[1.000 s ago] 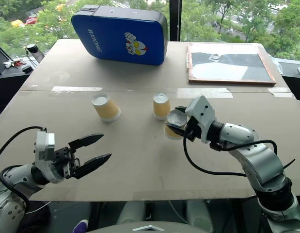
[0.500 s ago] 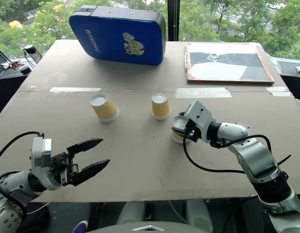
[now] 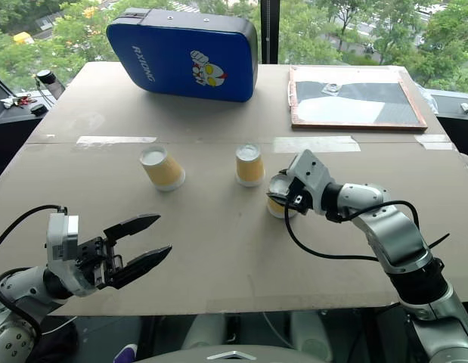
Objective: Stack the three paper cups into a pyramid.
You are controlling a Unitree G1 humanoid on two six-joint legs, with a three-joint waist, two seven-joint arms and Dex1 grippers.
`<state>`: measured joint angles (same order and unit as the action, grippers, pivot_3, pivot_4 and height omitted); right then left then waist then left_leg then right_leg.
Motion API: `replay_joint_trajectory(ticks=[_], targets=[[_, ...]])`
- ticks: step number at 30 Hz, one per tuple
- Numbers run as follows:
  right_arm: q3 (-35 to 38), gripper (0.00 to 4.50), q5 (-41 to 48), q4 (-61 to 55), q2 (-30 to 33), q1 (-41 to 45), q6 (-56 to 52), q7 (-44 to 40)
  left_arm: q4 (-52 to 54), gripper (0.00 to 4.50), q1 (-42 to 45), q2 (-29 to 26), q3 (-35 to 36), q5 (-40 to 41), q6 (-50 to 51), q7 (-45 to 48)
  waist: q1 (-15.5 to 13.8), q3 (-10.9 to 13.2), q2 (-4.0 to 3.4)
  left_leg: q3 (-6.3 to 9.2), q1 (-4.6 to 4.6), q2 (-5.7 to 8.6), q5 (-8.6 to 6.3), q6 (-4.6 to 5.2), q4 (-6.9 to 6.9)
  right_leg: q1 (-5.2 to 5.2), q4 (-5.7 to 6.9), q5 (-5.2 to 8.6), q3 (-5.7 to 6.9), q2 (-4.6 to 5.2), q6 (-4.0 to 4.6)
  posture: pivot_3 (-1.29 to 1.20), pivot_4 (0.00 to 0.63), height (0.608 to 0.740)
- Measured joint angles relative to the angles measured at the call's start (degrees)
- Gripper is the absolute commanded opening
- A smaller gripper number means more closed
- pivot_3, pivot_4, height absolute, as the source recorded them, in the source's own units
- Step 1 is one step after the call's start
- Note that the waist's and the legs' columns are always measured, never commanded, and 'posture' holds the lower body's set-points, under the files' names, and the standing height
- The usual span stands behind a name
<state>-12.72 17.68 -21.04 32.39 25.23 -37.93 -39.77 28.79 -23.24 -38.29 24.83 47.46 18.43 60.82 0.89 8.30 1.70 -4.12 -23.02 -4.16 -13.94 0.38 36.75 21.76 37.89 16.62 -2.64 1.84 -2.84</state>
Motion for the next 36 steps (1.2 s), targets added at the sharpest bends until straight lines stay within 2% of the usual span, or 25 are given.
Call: replay_joint_trajectory(ticks=[11,12,15,16,20,27,30,34,36], targets=[[-0.54,2.35,-1.50,7.26,-4.05,3.24,2.50,-1.54,0.92,4.50,-0.43,0.28,0.05,0.11,0.01,-1.05,0.06,0.00,0.00,-0.01,0.00,-0.01,0.00,0.00,0.00,0.00,0.01,0.00,0.00,-0.02,0.00,0.00,0.150,0.740],[-0.61,3.24,-1.48,7.32,-4.48,3.30,2.45,-1.99,0.99,4.50,-0.37,0.27,0.05,0.13,0.04,-1.19,0.05,0.00,-0.01,-0.02,0.00,-0.01,0.00,0.00,0.00,0.00,0.01,0.00,0.00,-0.01,0.00,0.00,0.150,0.740],[-1.20,4.23,-1.57,7.71,-4.76,3.31,2.44,-2.53,0.99,4.50,0.47,0.27,0.04,0.23,0.41,-1.65,0.03,0.01,-0.01,-0.01,0.00,-0.01,0.00,0.00,0.00,0.00,0.01,-0.01,0.00,-0.01,0.00,0.00,0.150,0.740],[-1.46,4.44,-1.65,7.86,-4.67,3.22,2.48,-2.63,0.99,4.50,1.12,0.22,0.00,0.54,0.91,-2.22,-0.01,0.01,-0.01,-0.01,0.00,-0.01,0.00,0.00,0.00,0.00,0.02,-0.01,0.01,-0.01,0.00,0.00,0.150,0.740],[0.37,4.44,-1.08,6.07,-3.18,2.41,2.79,-3.39,0.70,4.50,6.33,-0.56,-0.69,1.28,4.23,-5.85,-0.31,0.03,-0.04,0.01,-0.04,0.02,0.00,0.00,0.01,-0.01,0.02,-0.01,0.07,0.02,-0.01,0.00,0.150,0.740],[13.52,4.44,8.74,-8.31,-0.08,-7.29,6.79,-6.78,-4.19,4.50,24.95,-3.16,-8.60,-0.18,14.26,-14.62,-0.34,0.07,-0.03,0.05,-0.16,0.05,0.00,0.00,0.03,-0.01,0.00,-0.03,0.16,-0.05,-0.06,0.00,0.150,0.740],[18.81,4.44,13.23,-14.24,0.89,-13.67,6.95,-6.85,-10.12,4.50,35.90,-2.92,-15.20,-3.88,16.62,-15.80,-0.45,0.10,-0.03,0.03,-0.20,0.09,0.01,-0.01,0.07,-0.02,0.00,-0.03,0.24,-0.09,-0.06,0.00,0.150,0.740],[24.79,4.44,14.39,-20.30,1.13,-21.22,8.44,-4.98,-17.69,4.50,46.30,0.49,-21.51,-8.87,17.08,-17.00,-0.23,0.10,-0.05,0.10,-0.36,0.12,0.01,-0.01,0.23,0.05,0.02,-0.04,0.22,-0.12,-0.09,0.00,0.150,0.740],[28.77,4.44,14.28,-24.78,0.30,-29.23,9.87,-3.16,-24.05,4.50,52.71,4.18,-25.40,-12.84,16.39,-17.65,-0.93,0.10,-0.04,0.32,-0.79,0.09,0.02,-0.03,0.44,0.30,0.04,-0.04,0.44,-0.18,-0.09,0.00,0.150,0.740]])
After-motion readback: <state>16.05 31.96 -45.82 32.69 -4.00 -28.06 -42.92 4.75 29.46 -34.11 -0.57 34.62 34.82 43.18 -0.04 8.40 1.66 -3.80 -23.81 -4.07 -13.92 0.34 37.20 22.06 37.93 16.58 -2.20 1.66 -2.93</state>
